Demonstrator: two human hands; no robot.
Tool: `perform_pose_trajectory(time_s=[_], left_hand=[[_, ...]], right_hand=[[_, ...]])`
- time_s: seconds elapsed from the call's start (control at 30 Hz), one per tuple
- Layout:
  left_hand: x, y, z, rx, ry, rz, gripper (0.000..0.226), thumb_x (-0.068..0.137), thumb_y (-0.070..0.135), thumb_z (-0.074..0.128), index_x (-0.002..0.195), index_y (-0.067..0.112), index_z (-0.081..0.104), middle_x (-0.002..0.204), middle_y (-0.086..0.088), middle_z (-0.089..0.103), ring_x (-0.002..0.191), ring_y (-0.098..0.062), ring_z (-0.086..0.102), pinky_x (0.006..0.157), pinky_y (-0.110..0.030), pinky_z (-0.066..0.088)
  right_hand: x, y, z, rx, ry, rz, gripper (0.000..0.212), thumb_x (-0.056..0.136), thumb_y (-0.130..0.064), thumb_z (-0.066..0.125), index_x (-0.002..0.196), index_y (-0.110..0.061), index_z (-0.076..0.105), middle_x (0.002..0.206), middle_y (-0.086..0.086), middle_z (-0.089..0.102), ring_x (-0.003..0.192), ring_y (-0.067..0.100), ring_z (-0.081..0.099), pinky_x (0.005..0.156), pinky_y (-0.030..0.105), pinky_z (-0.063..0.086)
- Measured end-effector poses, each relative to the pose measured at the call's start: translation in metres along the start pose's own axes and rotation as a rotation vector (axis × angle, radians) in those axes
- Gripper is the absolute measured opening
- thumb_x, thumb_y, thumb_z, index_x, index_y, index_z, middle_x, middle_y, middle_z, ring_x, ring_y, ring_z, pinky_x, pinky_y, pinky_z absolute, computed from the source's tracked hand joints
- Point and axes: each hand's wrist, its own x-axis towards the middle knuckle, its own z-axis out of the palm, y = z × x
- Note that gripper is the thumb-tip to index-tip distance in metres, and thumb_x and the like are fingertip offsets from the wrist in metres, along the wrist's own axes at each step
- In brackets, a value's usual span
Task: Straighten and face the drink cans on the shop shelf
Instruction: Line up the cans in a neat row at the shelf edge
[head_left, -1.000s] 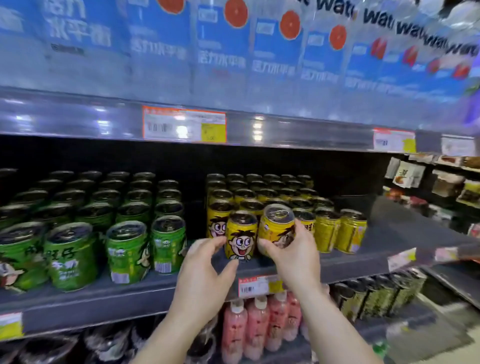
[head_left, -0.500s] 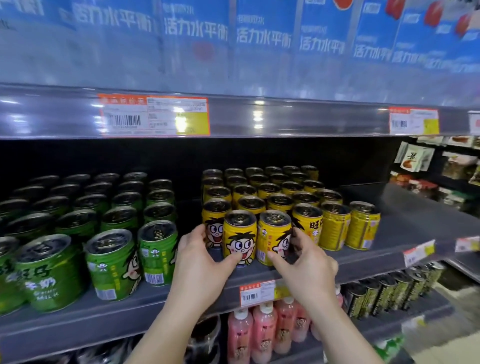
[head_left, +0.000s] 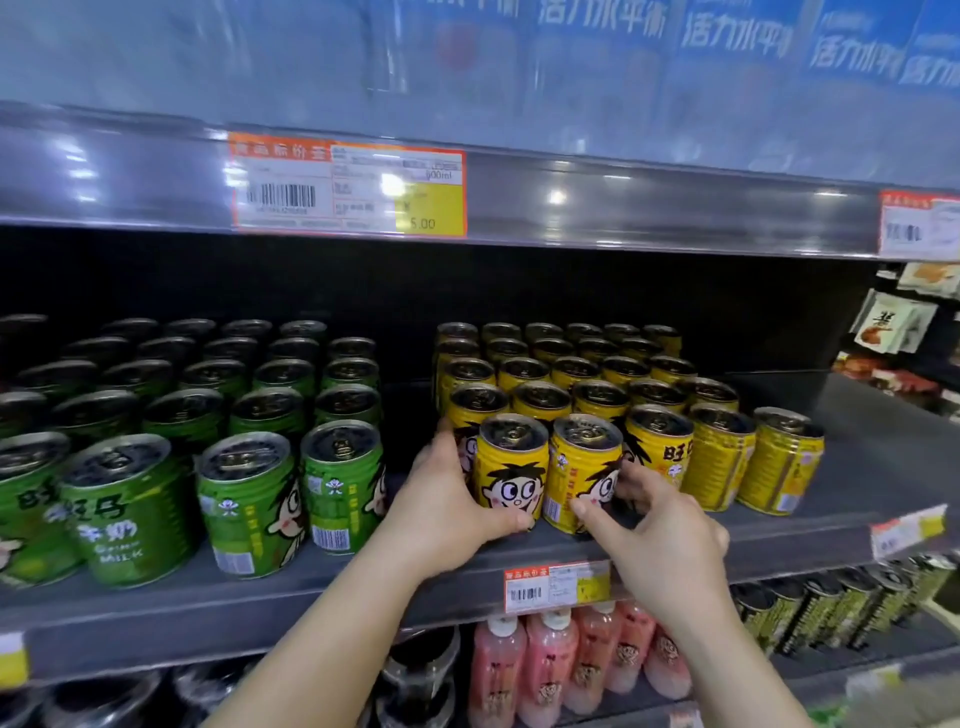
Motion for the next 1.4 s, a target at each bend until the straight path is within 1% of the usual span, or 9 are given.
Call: perform_pose_trajectory(time_s=[0.23, 0.4, 0.6, 0.83, 0.97, 1.07, 1.17, 1.27, 1.4], left_hand=[[-0.005, 0.003, -0.009, -0.003, -0.065, 0.004, 0.098, 0.060, 0.041, 0.086, 0.136, 0.046, 0.024, 0.123, 0.022, 0.052, 0.114, 0.001, 0.049, 0.098, -0.020, 0.039], [-0.014, 0.002, -0.012, -0.027, -0.144, -0.055, 0.089, 0.064, 0.049, 0.077, 0.140, 0.044, 0.030, 0.125, 0.016, 0.063, 0.118, -0.004, 0.057, 0.105, -0.038, 0.043], [-0.024, 0.007, -0.002, 0.045, 0.006, -0.113, 0.065, 0.072, 0.031, 0.077, 0.129, 0.031, 0.046, 0.116, 0.012, 0.067, 0.108, -0.005, 0.062, 0.100, -0.039, 0.048], [-0.027, 0.008, 0.003, 0.061, 0.056, -0.128, 0.053, 0.076, 0.032, 0.077, 0.121, 0.032, 0.050, 0.110, 0.012, 0.070, 0.104, -0.004, 0.064, 0.096, -0.039, 0.051], [-0.032, 0.018, 0.001, 0.064, 0.058, -0.148, 0.074, 0.067, 0.039, 0.081, 0.131, 0.033, 0.044, 0.115, 0.017, 0.066, 0.108, -0.003, 0.061, 0.101, -0.038, 0.048], [-0.052, 0.036, 0.013, 0.114, 0.331, -0.143, 0.103, 0.068, 0.038, 0.083, 0.149, 0.021, 0.022, 0.129, 0.017, 0.051, 0.123, -0.008, 0.049, 0.104, -0.031, 0.039], [-0.073, 0.053, 0.039, 0.138, 0.606, 0.015, 0.074, 0.070, 0.033, 0.081, 0.135, 0.020, 0.047, 0.111, 0.023, 0.051, 0.110, -0.008, 0.053, 0.090, -0.023, 0.041], [-0.072, 0.060, 0.064, 0.121, 0.555, 0.107, 0.055, 0.074, 0.027, 0.078, 0.121, 0.032, 0.052, 0.102, 0.025, 0.049, 0.098, 0.005, 0.052, 0.077, -0.009, 0.038], [-0.063, 0.058, 0.077, 0.068, 0.479, 0.050, 0.049, 0.075, 0.029, 0.077, 0.118, 0.028, 0.054, 0.101, 0.017, 0.057, 0.094, 0.002, 0.054, 0.080, -0.019, 0.046]], right_hand=[[0.013, 0.009, -0.007, 0.070, -0.058, -0.094, 0.060, 0.076, -0.059, 0.063, 0.127, -0.028, 0.054, 0.110, -0.016, 0.065, 0.107, 0.012, 0.056, 0.082, 0.029, 0.021], [0.016, 0.011, -0.004, 0.050, -0.061, -0.206, 0.057, 0.072, -0.068, 0.059, 0.115, -0.031, 0.056, 0.085, -0.021, 0.058, 0.100, 0.010, 0.056, 0.084, 0.032, 0.027], [0.017, 0.015, 0.005, 0.031, -0.143, -0.325, 0.071, 0.083, -0.064, 0.048, 0.143, -0.028, 0.030, 0.111, -0.010, 0.064, 0.107, 0.015, 0.055, 0.088, 0.031, 0.028], [0.017, 0.013, 0.012, 0.112, -0.070, -0.277, 0.068, 0.074, -0.065, 0.061, 0.130, -0.030, 0.045, 0.105, -0.012, 0.068, 0.104, 0.013, 0.060, 0.089, 0.032, 0.034], [0.010, 0.011, 0.006, 0.122, -0.081, -0.296, 0.069, 0.073, -0.067, 0.060, 0.130, -0.029, 0.047, 0.109, -0.014, 0.065, 0.106, 0.010, 0.058, 0.090, 0.031, 0.032], [0.010, 0.026, -0.017, 0.194, 0.029, -0.279, 0.062, 0.074, -0.063, 0.063, 0.126, -0.031, 0.051, 0.107, -0.019, 0.060, 0.106, 0.007, 0.054, 0.092, 0.032, 0.032], [0.025, 0.047, -0.041, 0.170, 0.199, -0.185, 0.059, 0.075, -0.051, 0.069, 0.125, -0.025, 0.050, 0.095, -0.015, 0.057, 0.098, 0.014, 0.057, 0.091, 0.040, 0.042], [0.035, 0.051, -0.045, -0.061, 0.046, -0.233, 0.074, 0.081, -0.052, 0.063, 0.143, -0.034, 0.028, 0.094, -0.010, 0.057, 0.093, 0.015, 0.056, 0.087, 0.042, 0.042], [0.036, 0.050, -0.045, -0.077, 0.027, -0.287, 0.060, 0.080, -0.049, 0.065, 0.134, -0.033, 0.042, 0.101, -0.003, 0.059, 0.098, 0.022, 0.057, 0.084, 0.040, 0.041]])
